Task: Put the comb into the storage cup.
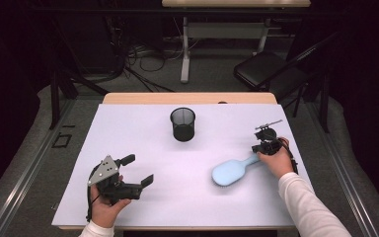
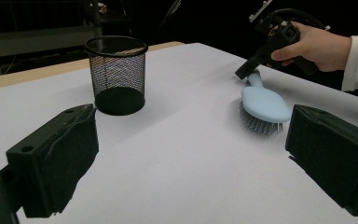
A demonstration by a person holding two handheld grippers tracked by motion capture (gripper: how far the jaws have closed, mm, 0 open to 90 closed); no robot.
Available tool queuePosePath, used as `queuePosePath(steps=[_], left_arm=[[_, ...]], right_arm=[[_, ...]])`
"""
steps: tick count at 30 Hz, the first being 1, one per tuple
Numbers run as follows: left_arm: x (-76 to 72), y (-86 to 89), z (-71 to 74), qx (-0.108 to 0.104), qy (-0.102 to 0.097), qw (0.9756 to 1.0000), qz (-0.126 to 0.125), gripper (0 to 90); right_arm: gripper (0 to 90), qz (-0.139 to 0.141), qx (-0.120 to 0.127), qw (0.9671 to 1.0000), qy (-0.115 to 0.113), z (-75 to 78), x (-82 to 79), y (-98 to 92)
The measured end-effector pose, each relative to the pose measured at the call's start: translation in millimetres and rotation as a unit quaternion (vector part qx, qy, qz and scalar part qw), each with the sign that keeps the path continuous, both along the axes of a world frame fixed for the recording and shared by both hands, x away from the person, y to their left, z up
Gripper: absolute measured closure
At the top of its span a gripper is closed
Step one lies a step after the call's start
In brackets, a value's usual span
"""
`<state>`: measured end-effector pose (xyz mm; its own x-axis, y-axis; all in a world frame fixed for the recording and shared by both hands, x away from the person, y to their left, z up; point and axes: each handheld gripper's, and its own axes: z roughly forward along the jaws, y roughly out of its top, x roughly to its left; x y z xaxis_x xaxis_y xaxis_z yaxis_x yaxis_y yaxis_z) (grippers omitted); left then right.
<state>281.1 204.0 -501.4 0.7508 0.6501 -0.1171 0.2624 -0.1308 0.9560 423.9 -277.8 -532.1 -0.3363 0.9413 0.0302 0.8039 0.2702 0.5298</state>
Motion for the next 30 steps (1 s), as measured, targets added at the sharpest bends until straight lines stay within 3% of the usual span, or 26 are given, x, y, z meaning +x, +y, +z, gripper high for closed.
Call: queuePosePath(steps=[13,30], left_arm=[[-0.5,-0.1,0.3,0.002,0.0,1.0,-0.001,2.6],[-0.5,-1.5,-0.2,0.002,0.0,1.0,-0.001,2.7]], right_arm=[[90.0,0.001,0.015,0.9999,0.005,-0.3,-21.7,-12.0],[90.0,0.022,0.055,0.9983,0.007,-4.5,-69.9,-22.1]])
